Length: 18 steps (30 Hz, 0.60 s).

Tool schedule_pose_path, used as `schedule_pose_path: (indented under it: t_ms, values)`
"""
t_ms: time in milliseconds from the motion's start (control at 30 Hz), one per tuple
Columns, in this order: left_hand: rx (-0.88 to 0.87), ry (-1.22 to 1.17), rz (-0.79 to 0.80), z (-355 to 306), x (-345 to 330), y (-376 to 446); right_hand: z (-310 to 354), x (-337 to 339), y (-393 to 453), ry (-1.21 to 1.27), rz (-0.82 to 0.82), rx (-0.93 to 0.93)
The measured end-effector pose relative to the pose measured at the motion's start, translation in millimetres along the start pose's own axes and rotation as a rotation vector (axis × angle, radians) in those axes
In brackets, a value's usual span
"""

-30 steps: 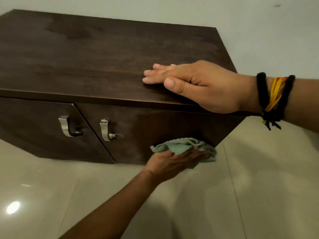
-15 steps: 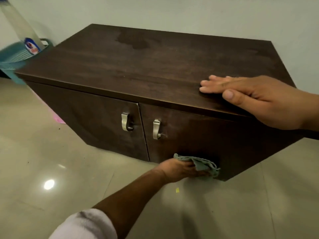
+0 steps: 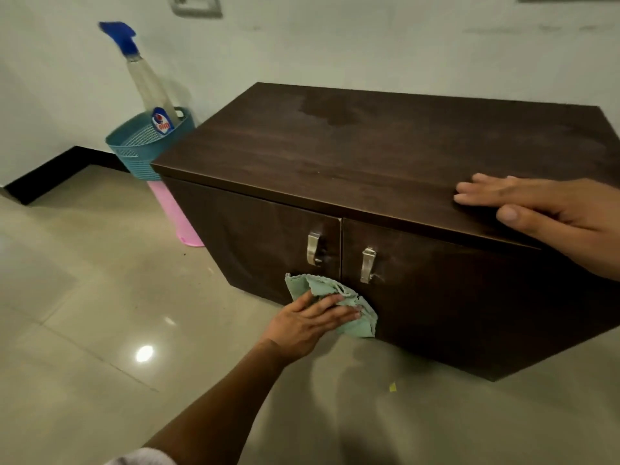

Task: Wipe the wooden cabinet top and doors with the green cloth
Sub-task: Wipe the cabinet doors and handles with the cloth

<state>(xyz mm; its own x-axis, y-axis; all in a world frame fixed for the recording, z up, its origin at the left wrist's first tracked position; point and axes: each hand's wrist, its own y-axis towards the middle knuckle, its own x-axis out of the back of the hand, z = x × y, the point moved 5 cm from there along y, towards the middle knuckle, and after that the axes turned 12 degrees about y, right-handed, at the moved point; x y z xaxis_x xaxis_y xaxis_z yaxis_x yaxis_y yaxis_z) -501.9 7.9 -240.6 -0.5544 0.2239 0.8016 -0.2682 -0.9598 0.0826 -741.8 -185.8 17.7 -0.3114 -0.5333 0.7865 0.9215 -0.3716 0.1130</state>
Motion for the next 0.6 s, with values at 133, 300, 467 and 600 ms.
schedule_pose_path:
  t_ms: [133,300,467,600]
  values:
    - [0.292,-0.172,0.071,8,1,-27,9,-9,1,-0.126,-0.015,-0.024]
    - [0.795,-0.474,0.053,29,22,-39,63,-58,29,-0.515,-0.092,-0.014]
    - [1.314,-0.966,-0.357,66,48,-38,104,-107,70,-0.685,-0.192,0.238]
    - [1.32,-1.18,-0.553,91,61,-36,116,-121,101,-0.765,-0.128,0.247]
